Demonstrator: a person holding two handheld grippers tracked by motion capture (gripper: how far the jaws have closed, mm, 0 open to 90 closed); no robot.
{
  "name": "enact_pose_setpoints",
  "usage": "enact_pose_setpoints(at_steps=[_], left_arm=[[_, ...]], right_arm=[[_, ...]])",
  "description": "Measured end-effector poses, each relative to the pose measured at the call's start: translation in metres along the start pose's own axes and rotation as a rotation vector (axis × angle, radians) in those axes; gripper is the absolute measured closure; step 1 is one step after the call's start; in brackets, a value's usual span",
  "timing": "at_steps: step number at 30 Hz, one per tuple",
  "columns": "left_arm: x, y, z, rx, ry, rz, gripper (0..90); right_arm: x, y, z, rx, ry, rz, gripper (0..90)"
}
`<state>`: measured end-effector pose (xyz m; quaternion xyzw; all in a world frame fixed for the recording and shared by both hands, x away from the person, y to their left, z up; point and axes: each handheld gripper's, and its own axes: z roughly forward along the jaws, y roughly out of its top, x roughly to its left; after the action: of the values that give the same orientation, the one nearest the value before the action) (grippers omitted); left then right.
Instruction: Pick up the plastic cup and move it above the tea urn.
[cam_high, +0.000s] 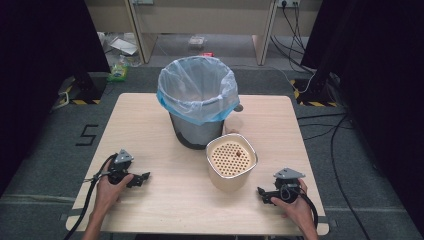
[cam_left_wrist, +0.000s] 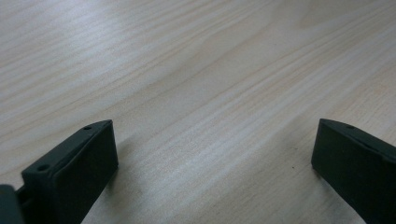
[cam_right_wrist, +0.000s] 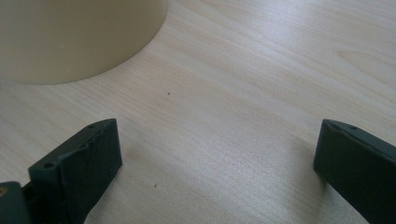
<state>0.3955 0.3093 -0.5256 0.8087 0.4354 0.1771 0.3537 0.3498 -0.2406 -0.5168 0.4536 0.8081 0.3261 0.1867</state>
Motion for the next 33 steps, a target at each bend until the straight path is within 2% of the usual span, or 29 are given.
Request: enact_pose_setpoints(at_steps=[4,7,9,11,14,16,18,22,24,33], left_arm=[[0.000,0.000,0.000,0.000,0.000,0.000,0.0],[0.000,0.000,0.000,0.000,0.000,0.000,0.0],[0.000,0.000,0.000,0.000,0.000,0.000,0.0],[0.000,0.000,0.000,0.000,0.000,0.000,0.0],[0.000,0.000,0.000,0.000,0.000,0.000,0.0],[0.000,0.000,0.000,0.000,0.000,0.000,0.0],[0.000,0.000,0.000,0.000,0.000,0.000,0.0],[0.000,0.000,0.000,0.000,0.000,0.000,0.0],[0.000,0.000,0.000,0.000,0.000,0.000,0.0],[0.000,0.000,0.000,0.000,0.000,0.000,0.0]], right_arm=[[0.000,0.000,0.000,0.000,-0.001,0.001,1.7],[0.000,0.001,-0.001,0.003,-0.007,0.007,5.1],[-0.001,0.001,-0.003,0.004,-0.012,0.018,10.1],[-0.004,0.001,-0.005,-0.011,-0.008,0.008,20.9],[-0.006,0.001,-0.007,-0.020,-0.002,0.024,17.7],[-0.007,0.003,-0.009,-0.018,-0.008,0.028,23.3],[-0.008,0.006,-0.012,-0.038,-0.022,0.030,23.1],[-0.014,0.018,-0.020,-0.094,-0.035,0.054,26.6],[-0.018,0.026,-0.023,-0.103,-0.048,0.063,28.2],[-0.032,0.068,-0.030,-0.163,-0.065,0.058,36.3]])
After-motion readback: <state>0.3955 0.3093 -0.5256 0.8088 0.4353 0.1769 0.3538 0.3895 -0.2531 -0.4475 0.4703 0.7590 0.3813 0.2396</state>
